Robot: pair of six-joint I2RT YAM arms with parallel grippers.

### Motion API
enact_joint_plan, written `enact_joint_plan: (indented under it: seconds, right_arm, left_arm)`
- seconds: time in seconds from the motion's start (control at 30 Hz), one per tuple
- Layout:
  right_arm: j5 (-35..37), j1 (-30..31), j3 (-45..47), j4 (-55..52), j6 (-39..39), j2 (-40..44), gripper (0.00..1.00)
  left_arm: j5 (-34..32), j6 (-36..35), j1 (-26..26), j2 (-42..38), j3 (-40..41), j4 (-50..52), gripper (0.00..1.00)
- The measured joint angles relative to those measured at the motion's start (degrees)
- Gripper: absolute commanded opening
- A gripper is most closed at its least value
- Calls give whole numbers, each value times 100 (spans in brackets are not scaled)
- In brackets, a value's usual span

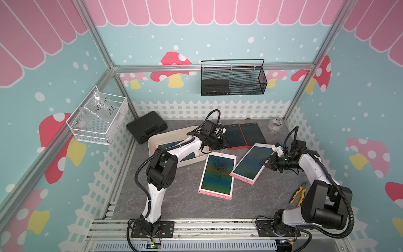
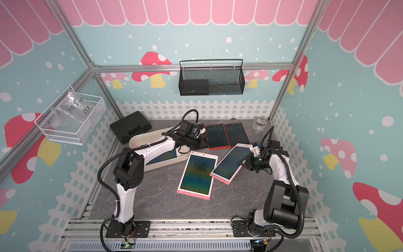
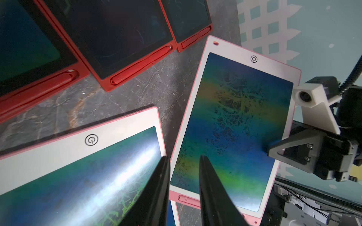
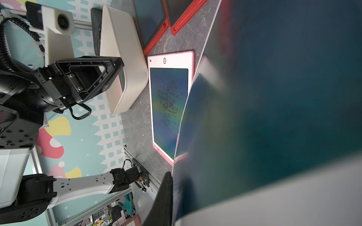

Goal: Take out the writing tablet from the storage box
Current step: Place the writing tablet at the center of the board.

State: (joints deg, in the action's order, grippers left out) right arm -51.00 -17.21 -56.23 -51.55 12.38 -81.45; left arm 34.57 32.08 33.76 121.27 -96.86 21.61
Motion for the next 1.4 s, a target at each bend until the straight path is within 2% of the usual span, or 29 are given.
enact_joint_plan:
  seconds: [0.3, 0.53, 0.8, 1.23, 1.4]
  right_arm:
    - [46, 0, 59, -120, -7, 44, 0]
    - [48, 0, 170, -140, -4, 44, 0]
    - [216, 0, 269, -186, 7, 105, 19]
    - [511, 0, 417, -205, 37, 162, 30]
    - [612, -7, 417, -208, 52, 162, 32]
  left_arm:
    - [116, -323, 210, 109, -9, 387, 29]
    - [219, -601, 527, 699, -251, 894, 28]
    - [238, -748, 614, 796, -214, 1158, 27]
    - [238, -809, 612, 796, 52, 1228, 27]
    - [260, -831, 623, 807, 63, 1283, 27]
